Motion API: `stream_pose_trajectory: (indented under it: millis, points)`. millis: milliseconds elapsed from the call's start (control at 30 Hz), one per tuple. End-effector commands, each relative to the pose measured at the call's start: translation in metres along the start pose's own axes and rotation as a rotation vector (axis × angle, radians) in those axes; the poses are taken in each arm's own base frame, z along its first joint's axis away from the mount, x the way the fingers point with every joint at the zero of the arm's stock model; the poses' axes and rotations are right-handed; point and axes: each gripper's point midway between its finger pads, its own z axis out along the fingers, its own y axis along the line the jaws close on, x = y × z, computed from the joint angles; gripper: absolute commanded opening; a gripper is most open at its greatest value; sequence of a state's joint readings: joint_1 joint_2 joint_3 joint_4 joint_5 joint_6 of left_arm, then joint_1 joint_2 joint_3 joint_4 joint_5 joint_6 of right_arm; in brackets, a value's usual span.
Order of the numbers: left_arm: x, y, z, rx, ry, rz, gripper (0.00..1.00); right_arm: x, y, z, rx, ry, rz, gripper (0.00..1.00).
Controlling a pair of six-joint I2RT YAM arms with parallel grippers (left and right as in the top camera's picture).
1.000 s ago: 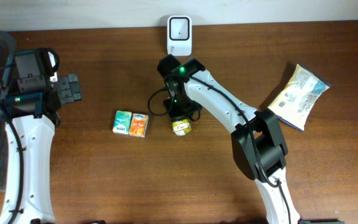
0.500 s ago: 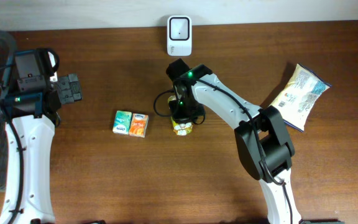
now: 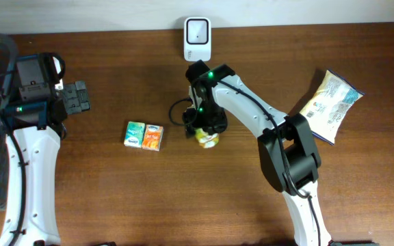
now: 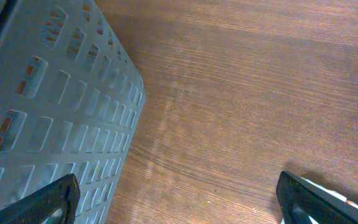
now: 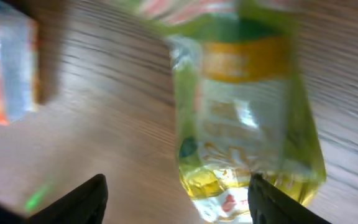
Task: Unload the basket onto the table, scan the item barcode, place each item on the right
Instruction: 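Lift the tea pouch and raise it toward the scanner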
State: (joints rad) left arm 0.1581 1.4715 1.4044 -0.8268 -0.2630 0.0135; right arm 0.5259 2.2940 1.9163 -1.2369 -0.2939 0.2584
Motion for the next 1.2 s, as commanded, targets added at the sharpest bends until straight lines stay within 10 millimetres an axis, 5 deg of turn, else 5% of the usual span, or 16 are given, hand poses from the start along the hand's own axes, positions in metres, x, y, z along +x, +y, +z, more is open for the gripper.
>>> stream_pose_trajectory:
  millis: [0,100,200,367,567,733,900,1000,1167]
  points:
    - [-0.005,0.004,-0.007,-0.008,-0.023,-0.018,0.99,-0.010,-0.019,-0.044,0.152,-0.111,-0.024,0.80]
    - [-0.005,0.004,-0.007,-0.008,-0.023,-0.018,0.99,-0.007,-0.031,-0.055,0.231,-0.123,-0.033,0.94]
    - [-0.005,0.004,-0.007,-0.008,-0.023,-0.018,0.99,-0.001,-0.039,-0.037,0.242,-0.060,-0.206,0.97]
    - [-0.005,0.004,-0.007,-0.008,-0.023,-0.018,0.99,0.012,-0.028,0.000,0.113,0.004,-0.491,0.98]
    - [-0.005,0.004,-0.007,-0.008,-0.023,-0.018,0.99,-0.004,-0.030,0.011,0.115,-0.067,-0.514,0.94]
    - [-0.005,0.004,-0.007,-0.008,-0.023,-0.018,0.99,-0.008,-0.051,0.009,0.111,-0.073,-0.437,0.62]
    - [-0.005,0.004,-0.007,-0.008,-0.023,-0.018,0.99,0.001,-0.059,0.008,-0.013,-0.046,-0.366,0.53]
    - [-0.005,0.004,-0.007,-0.008,-0.023,-0.018,0.99,0.002,-0.056,0.005,-0.085,-0.051,-0.345,0.31]
    - [-0.005,0.004,-0.007,-0.008,-0.023,-0.018,0.99,0.005,-0.051,0.002,-0.145,-0.044,-0.313,0.14]
